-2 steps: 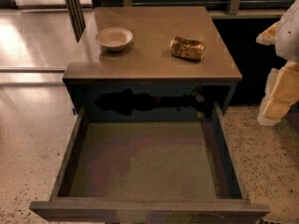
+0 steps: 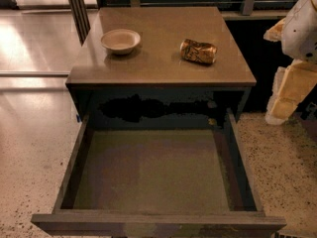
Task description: Place orange can into top drawer
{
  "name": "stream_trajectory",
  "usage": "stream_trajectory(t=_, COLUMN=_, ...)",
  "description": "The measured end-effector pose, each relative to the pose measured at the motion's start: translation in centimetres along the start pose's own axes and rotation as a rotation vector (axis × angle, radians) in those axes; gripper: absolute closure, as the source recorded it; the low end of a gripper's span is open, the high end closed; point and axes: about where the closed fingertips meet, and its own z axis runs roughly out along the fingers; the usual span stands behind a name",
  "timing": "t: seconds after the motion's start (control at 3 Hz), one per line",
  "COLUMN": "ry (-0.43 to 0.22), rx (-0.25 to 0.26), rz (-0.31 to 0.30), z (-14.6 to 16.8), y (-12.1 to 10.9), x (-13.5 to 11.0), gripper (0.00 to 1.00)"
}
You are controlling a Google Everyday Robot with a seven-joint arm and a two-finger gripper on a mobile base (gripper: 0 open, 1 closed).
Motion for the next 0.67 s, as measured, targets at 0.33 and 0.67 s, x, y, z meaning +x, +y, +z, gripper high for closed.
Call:
stream_trajectory(t=0.33, ry=-0.011, rx=0.014, rz=-0.072, z=2.3, y=-4.0, x=-1.6, gripper=0.0)
stream_trajectory(t=0.67, ry=0.019, rx=0.027, rz=-0.14, z=5.1, y=-9.2, x=-3.3, gripper=0.0)
